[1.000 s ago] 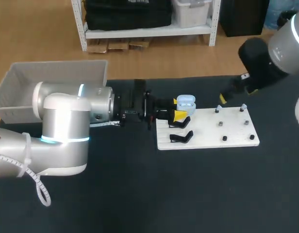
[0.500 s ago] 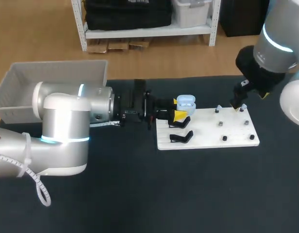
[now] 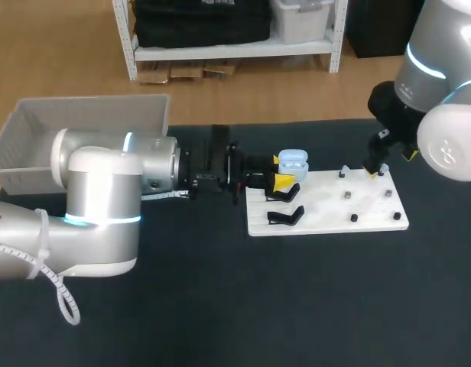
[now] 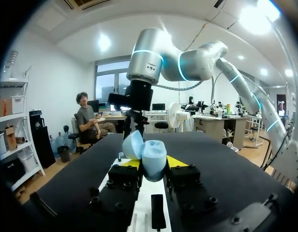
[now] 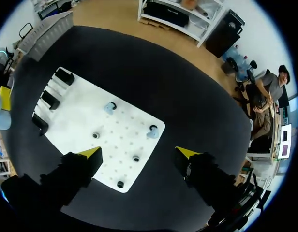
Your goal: Pick up each earbud case from the left stands, insert the matching earbuds, close the lid, and place the case in the box.
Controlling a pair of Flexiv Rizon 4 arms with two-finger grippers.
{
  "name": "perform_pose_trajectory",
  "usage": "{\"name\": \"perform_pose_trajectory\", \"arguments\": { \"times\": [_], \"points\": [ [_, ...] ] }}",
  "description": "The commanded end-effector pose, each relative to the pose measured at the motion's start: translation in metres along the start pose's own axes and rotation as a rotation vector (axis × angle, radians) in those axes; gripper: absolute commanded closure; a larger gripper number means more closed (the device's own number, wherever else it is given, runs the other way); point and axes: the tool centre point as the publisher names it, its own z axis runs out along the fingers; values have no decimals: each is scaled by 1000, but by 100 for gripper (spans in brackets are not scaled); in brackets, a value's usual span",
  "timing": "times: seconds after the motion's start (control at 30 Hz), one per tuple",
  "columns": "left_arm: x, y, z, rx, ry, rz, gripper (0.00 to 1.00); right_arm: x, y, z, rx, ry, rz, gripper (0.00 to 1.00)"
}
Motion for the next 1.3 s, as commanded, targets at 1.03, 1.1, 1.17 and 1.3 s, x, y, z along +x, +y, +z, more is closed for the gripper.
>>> {"name": "perform_pose_trajectory", "arguments": {
  "times": [1.03,1.1,1.17,1.3],
  "points": [
    [1,0,0,-3,-4,3,100,-12,-8,31,44,27,-4,59],
    [1,0,0,-3,-4,3,100,-13,-8,33,43,29,-2,61],
    [1,0,0,-3,-4,3,100,-14,-8,34,41,32,2,62],
    [1,0,0,-3,-4,3,100,-14,-8,34,42,32,8,63]
  ]
}}
